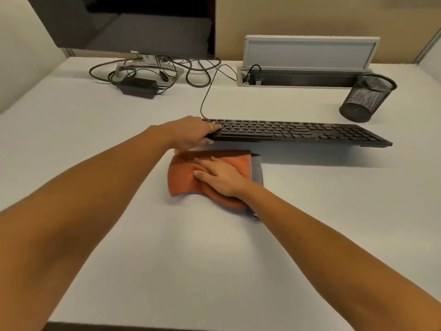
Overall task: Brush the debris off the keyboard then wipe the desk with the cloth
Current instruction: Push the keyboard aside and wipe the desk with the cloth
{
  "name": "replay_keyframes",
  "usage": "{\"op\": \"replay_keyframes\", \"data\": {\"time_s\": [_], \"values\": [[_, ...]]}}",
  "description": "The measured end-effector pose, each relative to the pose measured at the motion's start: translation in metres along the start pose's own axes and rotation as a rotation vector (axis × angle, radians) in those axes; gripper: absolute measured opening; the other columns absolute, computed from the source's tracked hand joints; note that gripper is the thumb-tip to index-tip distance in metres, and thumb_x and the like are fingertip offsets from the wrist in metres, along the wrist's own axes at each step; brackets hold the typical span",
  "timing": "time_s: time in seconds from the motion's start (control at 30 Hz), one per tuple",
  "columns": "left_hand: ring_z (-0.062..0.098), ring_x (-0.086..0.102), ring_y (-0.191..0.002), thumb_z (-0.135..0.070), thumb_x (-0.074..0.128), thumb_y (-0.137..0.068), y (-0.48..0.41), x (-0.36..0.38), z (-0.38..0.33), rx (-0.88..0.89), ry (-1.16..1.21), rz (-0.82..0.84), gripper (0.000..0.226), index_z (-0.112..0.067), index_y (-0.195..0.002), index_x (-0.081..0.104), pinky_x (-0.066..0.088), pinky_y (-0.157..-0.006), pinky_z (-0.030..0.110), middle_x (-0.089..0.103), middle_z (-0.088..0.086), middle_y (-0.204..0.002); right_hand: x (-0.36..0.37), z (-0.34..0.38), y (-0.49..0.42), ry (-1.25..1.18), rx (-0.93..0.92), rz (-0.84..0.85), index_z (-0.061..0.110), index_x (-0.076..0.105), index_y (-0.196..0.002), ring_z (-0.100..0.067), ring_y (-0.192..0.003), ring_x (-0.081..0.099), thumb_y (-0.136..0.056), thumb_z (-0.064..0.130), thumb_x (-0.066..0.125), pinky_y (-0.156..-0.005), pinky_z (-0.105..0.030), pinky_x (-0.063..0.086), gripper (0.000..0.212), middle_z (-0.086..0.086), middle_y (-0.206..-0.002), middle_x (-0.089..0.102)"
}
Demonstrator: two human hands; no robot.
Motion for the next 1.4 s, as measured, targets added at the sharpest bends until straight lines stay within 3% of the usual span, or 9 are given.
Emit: {"op": "replay_keyframes", "data": {"time_s": [0.1, 0.3, 0.37, 0.5, 0.57, 0.73, 0.87, 1.1, 1.4], "values": [[0.032, 0.043, -0.128, -0.027, 0.042, -0.101, 0.006, 0.006, -0.004, -0.029, 0.037, -0.018, 0.055, -0.013, -0.150, 0.022, 0.031, -0.102, 0.033, 0.036, 0.014, -0.150, 0.009, 0.017, 0.015, -0.028, -0.105, 0.108, 0.019, 0.040, -0.141, -0.022, -0.142, 0.022, -0.101, 0.033, 0.033, -0.111, -0.025, 0.013, 0.043, 0.001, -0.149, 0.037], [0.031, 0.012, -0.146, -0.024, 0.035, -0.104, 0.012, 0.032, -0.011, -0.105, 0.003, -0.005, 0.058, -0.009, -0.152, 0.006, 0.016, -0.116, 0.037, 0.007, 0.013, -0.159, 0.010, 0.010, 0.091, -0.127, -0.202, 0.209, 0.015, 0.053, -0.126, -0.011, -0.115, 0.049, -0.100, 0.033, 0.038, -0.102, -0.025, 0.032, 0.036, 0.000, -0.126, 0.057], [0.032, 0.006, -0.147, -0.022, 0.032, -0.105, 0.014, 0.042, -0.015, -0.118, -0.029, -0.001, 0.058, -0.008, -0.152, 0.001, 0.014, -0.117, 0.038, 0.002, 0.014, -0.160, 0.007, 0.000, 0.120, -0.162, -0.179, 0.208, 0.012, 0.056, -0.121, -0.007, -0.104, 0.051, -0.099, 0.030, 0.040, -0.096, -0.021, 0.035, 0.032, 0.000, -0.119, 0.060], [0.034, 0.000, -0.147, -0.015, 0.030, -0.105, 0.014, 0.057, -0.020, -0.146, -0.050, -0.017, 0.059, -0.009, -0.152, -0.005, 0.011, -0.117, 0.040, -0.004, 0.013, -0.160, -0.015, -0.029, 0.173, -0.396, 0.068, 0.181, 0.023, 0.055, -0.126, 0.001, -0.114, 0.051, -0.095, 0.037, 0.045, -0.103, -0.015, 0.035, 0.036, 0.013, -0.128, 0.057], [0.034, -0.001, -0.147, -0.010, 0.030, -0.104, 0.016, 0.061, -0.022, -0.172, -0.027, -0.036, 0.059, -0.010, -0.152, -0.004, 0.011, -0.117, 0.043, -0.003, 0.014, -0.160, -0.035, -0.043, 0.191, -0.578, 0.138, 0.057, 0.024, 0.060, -0.120, -0.002, -0.111, 0.057, -0.092, 0.037, 0.048, -0.097, -0.018, 0.043, 0.033, 0.012, -0.120, 0.063], [0.023, 0.004, -0.148, -0.014, 0.036, -0.102, 0.039, 0.069, -0.037, -0.272, 0.200, -0.172, 0.059, -0.016, -0.153, 0.007, 0.004, -0.118, 0.045, 0.004, 0.009, -0.160, -0.082, -0.078, 0.232, -0.818, 0.339, -0.591, 0.031, 0.073, -0.087, 0.007, -0.075, 0.063, -0.095, 0.014, 0.045, -0.066, -0.008, 0.048, 0.034, 0.018, -0.080, 0.072], [0.016, 0.007, -0.148, -0.026, 0.041, -0.101, 0.088, 0.091, -0.034, -0.373, 0.424, -0.325, 0.055, -0.020, -0.151, 0.020, -0.004, -0.117, 0.043, 0.011, 0.002, -0.160, -0.081, -0.103, 0.251, -0.612, 0.517, -0.708, 0.017, 0.058, -0.122, -0.012, -0.102, 0.054, -0.098, 0.026, 0.043, -0.088, -0.023, 0.043, 0.029, 0.005, -0.107, 0.061], [0.019, 0.017, -0.146, -0.034, 0.041, -0.101, 0.187, 0.126, -0.011, -0.717, 0.528, -0.483, 0.049, -0.015, -0.146, 0.037, -0.004, -0.116, 0.046, 0.025, 0.005, -0.157, -0.034, -0.077, 0.210, -0.217, 0.429, -0.365, 0.021, 0.041, -0.140, -0.026, -0.141, 0.022, -0.099, 0.032, 0.036, -0.115, -0.039, 0.012, 0.042, 0.001, -0.148, 0.037], [0.023, 0.016, -0.146, -0.033, 0.037, -0.101, 0.233, 0.158, -0.016, -0.827, 0.512, -0.462, 0.051, -0.013, -0.148, 0.031, 0.000, -0.116, 0.050, 0.026, 0.008, -0.156, 0.020, 0.029, 0.075, -0.137, 0.076, -0.166, 0.013, 0.041, -0.140, -0.020, -0.135, 0.036, -0.102, 0.025, 0.032, -0.116, -0.033, 0.004, 0.041, -0.006, -0.146, 0.041]]}}
Point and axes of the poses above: each hand's wrist, its own y-axis away from the middle knuckle, its own x-axis out of the palm, z = x × y, the point moved 2 cm from there along -y, towards the middle knuckle
